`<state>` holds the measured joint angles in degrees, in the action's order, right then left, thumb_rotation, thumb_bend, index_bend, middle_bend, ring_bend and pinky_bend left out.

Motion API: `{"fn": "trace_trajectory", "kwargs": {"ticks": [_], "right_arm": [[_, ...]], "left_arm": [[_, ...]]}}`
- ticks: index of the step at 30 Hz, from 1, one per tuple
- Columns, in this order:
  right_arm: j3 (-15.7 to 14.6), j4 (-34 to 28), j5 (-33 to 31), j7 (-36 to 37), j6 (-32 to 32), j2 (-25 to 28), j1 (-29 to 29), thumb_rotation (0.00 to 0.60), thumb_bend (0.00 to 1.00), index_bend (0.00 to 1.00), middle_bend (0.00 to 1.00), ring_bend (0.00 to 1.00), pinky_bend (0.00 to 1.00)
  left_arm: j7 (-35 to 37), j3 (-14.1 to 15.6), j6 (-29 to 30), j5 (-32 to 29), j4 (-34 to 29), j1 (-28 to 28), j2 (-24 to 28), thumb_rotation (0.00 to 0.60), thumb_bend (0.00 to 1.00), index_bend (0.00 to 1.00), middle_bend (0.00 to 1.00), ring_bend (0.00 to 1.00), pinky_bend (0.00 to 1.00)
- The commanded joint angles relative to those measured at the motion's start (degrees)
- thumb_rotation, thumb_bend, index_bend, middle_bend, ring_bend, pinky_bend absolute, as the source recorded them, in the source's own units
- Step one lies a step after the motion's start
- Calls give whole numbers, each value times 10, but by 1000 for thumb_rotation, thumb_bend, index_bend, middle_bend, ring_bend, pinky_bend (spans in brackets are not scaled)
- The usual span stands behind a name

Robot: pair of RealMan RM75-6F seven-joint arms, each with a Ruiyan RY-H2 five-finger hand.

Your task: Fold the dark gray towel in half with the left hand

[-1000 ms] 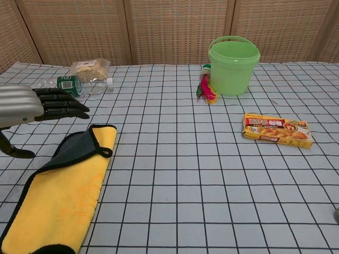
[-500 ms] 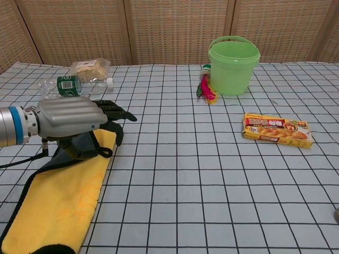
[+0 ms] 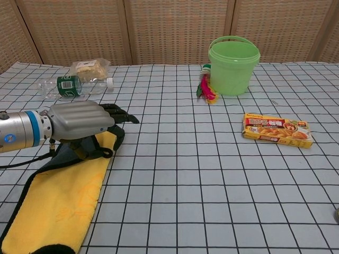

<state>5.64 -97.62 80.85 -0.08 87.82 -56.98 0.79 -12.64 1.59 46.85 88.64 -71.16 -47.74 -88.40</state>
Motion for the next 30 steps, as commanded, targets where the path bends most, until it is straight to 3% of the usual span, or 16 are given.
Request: {"fn": "trace_trajectory", "kwargs": {"ticks": [1,30], "right_arm": [[0,0,0,-1,-1,-1,-1,600,0,0,0,0,0],[-1,-2,2,6,-3,2,-1,600,0,0,0,0,0]], "left_arm": [[1,1,2,2,3,0,-1,600,443,459,0,0,0],[1,2,6,1,19,-1,-13,600,476,603,0,0,0]]}}
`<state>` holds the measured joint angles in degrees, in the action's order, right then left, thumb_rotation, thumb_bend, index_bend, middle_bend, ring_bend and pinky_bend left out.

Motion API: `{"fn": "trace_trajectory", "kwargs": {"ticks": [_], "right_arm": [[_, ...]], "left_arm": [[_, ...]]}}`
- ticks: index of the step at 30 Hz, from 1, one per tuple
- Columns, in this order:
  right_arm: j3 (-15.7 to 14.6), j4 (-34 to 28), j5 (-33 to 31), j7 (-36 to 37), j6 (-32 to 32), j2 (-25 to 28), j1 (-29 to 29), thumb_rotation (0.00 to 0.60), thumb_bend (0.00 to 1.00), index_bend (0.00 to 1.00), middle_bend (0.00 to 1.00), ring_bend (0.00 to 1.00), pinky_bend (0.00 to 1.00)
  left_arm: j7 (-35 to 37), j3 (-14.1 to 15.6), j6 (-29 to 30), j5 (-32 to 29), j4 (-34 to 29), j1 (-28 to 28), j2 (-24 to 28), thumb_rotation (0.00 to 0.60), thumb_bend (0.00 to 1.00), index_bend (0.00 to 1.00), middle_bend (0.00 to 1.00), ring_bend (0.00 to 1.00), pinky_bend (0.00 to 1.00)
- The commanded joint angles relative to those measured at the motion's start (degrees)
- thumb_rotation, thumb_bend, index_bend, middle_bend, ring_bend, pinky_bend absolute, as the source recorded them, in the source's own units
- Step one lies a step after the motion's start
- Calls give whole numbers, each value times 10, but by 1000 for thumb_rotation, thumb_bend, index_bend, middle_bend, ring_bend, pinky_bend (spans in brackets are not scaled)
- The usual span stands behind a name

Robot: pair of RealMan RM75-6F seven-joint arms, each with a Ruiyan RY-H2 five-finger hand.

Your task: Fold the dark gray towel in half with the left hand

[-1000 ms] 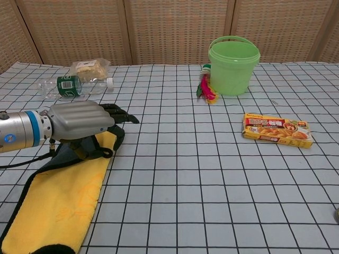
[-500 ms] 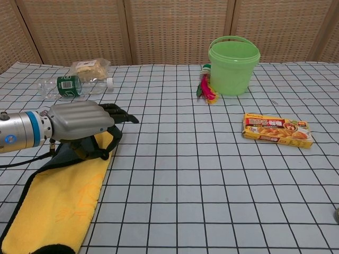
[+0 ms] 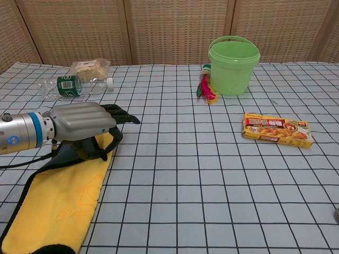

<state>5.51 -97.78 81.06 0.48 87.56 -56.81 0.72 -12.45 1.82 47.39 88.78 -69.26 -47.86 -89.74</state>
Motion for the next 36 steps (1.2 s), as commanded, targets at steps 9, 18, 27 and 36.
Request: {"fn": "trace_trajectory", "kwargs": {"ticks": [9,18,27,36], "right_arm": [[0,0,1,2,1,1,0,600,0,0,0,0,0],[-1,-1,3,1,1,1,1,600,0,0,0,0,0],[-3,-4,7,-4,1,0,0,600,0,0,0,0,0],[-4,-6,7,-9,-1,-2,-1,600,0,0,0,0,0]], "left_arm": [[-3,-2,2,-4,-4,1,6,600,478,628,0,0,0],[23,-4,25,-13,-10,18,43,600,479,634,0,0,0],[69,-5,31,-30,15,37,61,600,479,636,0,0,0],[97,-8,21,-51,70,51,45,600,479,635,0,0,0]]}}
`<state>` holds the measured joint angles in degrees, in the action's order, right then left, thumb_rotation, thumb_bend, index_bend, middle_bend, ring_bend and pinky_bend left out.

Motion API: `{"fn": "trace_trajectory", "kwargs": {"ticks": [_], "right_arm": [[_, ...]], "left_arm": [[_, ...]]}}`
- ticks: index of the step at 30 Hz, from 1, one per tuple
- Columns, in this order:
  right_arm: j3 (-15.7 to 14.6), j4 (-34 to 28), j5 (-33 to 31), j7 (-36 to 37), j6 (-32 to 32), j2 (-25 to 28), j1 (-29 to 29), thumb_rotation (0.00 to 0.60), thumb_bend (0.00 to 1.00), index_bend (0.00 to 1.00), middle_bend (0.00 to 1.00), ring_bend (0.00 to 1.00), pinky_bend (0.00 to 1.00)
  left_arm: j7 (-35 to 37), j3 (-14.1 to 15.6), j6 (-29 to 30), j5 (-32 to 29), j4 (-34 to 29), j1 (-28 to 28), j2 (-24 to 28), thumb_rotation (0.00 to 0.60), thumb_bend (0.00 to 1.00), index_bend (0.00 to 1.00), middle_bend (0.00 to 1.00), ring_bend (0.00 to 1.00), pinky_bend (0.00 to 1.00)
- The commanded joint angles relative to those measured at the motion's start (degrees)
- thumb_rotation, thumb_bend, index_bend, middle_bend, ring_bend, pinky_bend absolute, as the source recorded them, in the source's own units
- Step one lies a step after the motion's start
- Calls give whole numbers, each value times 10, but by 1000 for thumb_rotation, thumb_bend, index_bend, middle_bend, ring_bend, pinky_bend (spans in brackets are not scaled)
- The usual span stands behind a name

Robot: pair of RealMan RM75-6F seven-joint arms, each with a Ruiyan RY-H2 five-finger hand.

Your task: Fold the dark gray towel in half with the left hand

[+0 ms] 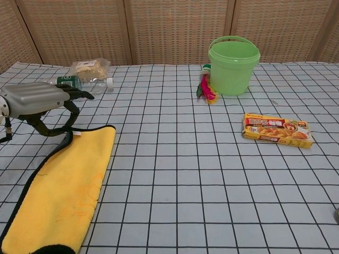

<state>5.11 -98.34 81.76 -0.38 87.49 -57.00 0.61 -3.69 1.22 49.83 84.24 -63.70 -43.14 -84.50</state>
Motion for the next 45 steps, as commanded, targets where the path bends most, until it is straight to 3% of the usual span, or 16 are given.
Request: {"fn": "trace_trajectory", "kwargs": {"ticks": [1,4,6,11,14,21,26,32,41,43,45], "right_arm": [[0,0,0,0,-1,0,0,600,0,0,0,0,0],[0,0,0,-1,-1,0,-1,600,0,0,0,0,0],[0,0,-1,-1,-2,0,-1,600,0,0,0,0,0],[-1,0,0,0,-2,0,-1,600,0,0,0,0,0],[-1,-1,0,1,-1,1,0,600,0,0,0,0,0],[-2,-2,4,2,1,2,0,600,0,0,0,0,0],[-4,-4,8,1,2,2,1,600,0,0,0,0,0],[-6,-7,14,0,7,3,3,600,0,0,0,0,0],[-6,-8,17,10,14,7,7,600,0,0,0,0,0],[-6,-8,18,11,15,8,7,600,0,0,0,0,0],[-7,-7,19,14,15,9,8,600,0,0,0,0,0]], "left_arm": [[13,-2,-4,-6,19,5,-9,600,479,633,0,0,0],[26,-2,-9,-8,33,7,-15,600,478,602,0,0,0],[37,-1,-11,-7,39,9,-16,600,474,510,0,0,0],[44,-3,-20,-19,49,15,-14,600,427,99,0,0,0],[48,-8,-17,-27,47,21,-7,600,380,0,0,0,0],[76,-11,21,-15,29,38,21,600,355,0,0,0,0],[102,3,74,30,-16,51,55,600,344,0,0,0,0],[91,10,89,46,-76,57,86,600,338,8,0,0,0],[98,60,134,120,-170,82,126,600,337,357,0,0,0],[98,71,140,131,-181,87,129,600,337,388,0,0,0],[95,99,148,161,-200,100,131,600,338,403,0,0,0]]}}
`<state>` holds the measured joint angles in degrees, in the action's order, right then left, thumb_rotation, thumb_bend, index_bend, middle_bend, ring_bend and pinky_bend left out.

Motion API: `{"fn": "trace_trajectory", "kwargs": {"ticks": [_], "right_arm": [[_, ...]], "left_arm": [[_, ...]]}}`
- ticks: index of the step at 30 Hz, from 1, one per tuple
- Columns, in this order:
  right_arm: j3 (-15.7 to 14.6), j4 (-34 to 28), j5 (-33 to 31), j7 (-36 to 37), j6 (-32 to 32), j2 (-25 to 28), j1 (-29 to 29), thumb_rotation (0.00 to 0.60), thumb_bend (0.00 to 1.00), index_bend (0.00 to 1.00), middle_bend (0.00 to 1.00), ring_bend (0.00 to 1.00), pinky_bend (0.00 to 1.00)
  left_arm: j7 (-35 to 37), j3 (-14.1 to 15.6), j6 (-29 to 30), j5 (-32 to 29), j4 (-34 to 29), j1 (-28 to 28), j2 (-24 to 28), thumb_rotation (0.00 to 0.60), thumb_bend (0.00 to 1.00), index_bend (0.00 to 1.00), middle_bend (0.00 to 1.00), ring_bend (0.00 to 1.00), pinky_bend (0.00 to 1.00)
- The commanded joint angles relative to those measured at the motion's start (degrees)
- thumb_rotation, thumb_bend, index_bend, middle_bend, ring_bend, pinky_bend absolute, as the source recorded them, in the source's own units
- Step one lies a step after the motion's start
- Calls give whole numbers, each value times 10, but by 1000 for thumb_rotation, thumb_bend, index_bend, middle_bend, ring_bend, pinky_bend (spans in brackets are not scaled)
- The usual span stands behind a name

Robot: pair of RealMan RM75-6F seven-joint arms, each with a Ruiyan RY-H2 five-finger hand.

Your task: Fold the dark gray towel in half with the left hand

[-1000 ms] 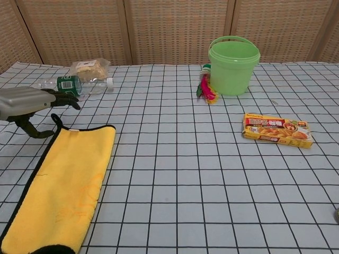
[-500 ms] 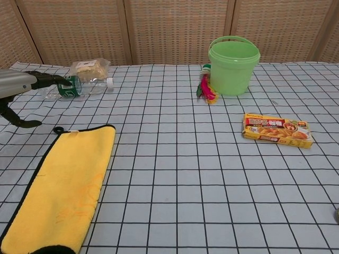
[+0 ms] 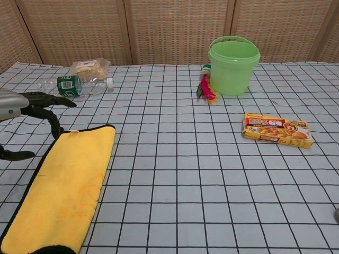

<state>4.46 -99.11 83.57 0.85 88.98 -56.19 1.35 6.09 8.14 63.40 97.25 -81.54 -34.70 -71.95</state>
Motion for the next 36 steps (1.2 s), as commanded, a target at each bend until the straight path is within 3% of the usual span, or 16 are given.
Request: {"fn": "trace_trajectory", "kwargs": {"ticks": [1,7,22,36], "right_arm": [[-1,1,1,3,1,1,1,600,0,0,0,0,0],[0,3,-1,7,-2,2,0,600,0,0,0,0,0],[1,4,-3,10,-3,2,0,600,0,0,0,0,0],[1,5,-5,14,-6,3,-1,600,0,0,0,0,0]], "left_arm": [[-7,35,18,37,-25,21,6,600,337,409,0,0,0],[-28,65,39,60,-22,56,-9,600,337,428,0,0,0],[-22,96,70,88,32,109,-57,600,337,451,0,0,0],[-30,102,87,102,70,134,-83,600,337,467,0,0,0]]}}
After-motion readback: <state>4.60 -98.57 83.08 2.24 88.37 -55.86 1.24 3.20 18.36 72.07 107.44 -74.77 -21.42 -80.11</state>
